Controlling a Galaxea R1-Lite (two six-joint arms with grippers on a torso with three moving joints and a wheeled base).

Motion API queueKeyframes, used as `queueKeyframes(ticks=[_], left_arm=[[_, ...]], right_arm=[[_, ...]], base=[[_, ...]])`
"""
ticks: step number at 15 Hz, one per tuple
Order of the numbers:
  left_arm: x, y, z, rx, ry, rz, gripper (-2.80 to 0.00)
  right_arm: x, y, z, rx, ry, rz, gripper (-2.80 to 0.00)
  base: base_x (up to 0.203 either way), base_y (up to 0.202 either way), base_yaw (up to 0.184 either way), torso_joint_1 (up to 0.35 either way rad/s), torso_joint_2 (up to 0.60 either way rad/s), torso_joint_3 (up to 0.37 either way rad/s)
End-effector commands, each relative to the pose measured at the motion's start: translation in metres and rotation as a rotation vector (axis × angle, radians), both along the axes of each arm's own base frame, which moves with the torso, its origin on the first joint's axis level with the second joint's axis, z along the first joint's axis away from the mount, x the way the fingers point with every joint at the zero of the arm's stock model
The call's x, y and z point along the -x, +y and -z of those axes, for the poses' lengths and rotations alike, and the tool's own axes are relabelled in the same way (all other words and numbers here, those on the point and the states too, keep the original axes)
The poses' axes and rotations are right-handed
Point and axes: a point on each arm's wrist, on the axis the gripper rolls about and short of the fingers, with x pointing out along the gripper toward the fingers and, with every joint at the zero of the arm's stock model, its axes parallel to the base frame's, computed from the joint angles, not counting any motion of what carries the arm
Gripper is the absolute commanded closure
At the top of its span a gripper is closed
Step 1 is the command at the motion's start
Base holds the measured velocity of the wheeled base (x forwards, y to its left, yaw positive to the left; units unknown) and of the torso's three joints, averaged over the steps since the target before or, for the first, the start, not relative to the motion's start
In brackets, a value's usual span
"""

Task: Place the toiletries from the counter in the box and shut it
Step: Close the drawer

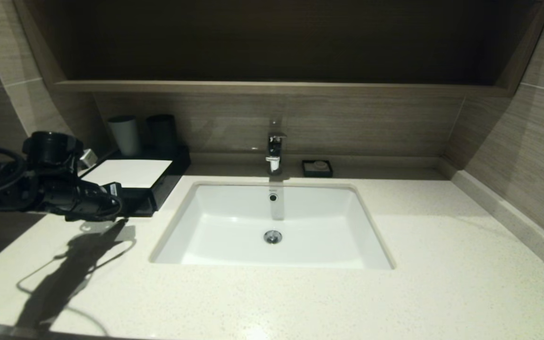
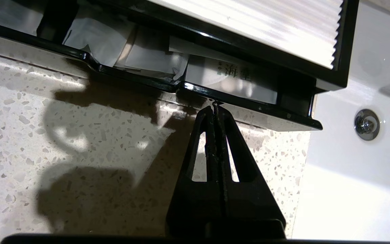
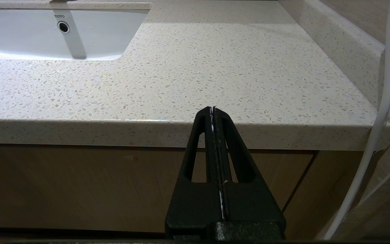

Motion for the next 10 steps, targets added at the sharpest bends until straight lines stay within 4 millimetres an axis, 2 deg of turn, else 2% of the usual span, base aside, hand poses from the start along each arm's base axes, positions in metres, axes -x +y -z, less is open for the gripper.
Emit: queueKeyframes(ticks=[1,10], left_arm=[[-0.002,0.0004,-0.0006,0.008,-0.005,-0.009,0.0],[-0.0066,0.001,0.0003,0.017,-0.007,-0.016,0.0]], right_arm=[[0.0001,0.0,0.0,0.0,-0.002,0.0,0.0],[0.0001,0.0,0.0,0.0,-0.002,0.0,0.0]], base=[[0.0,0.0,0.0,0.0,0.0,0.0],[0.0,0.0,0.0,0.0,0.0,0.0]])
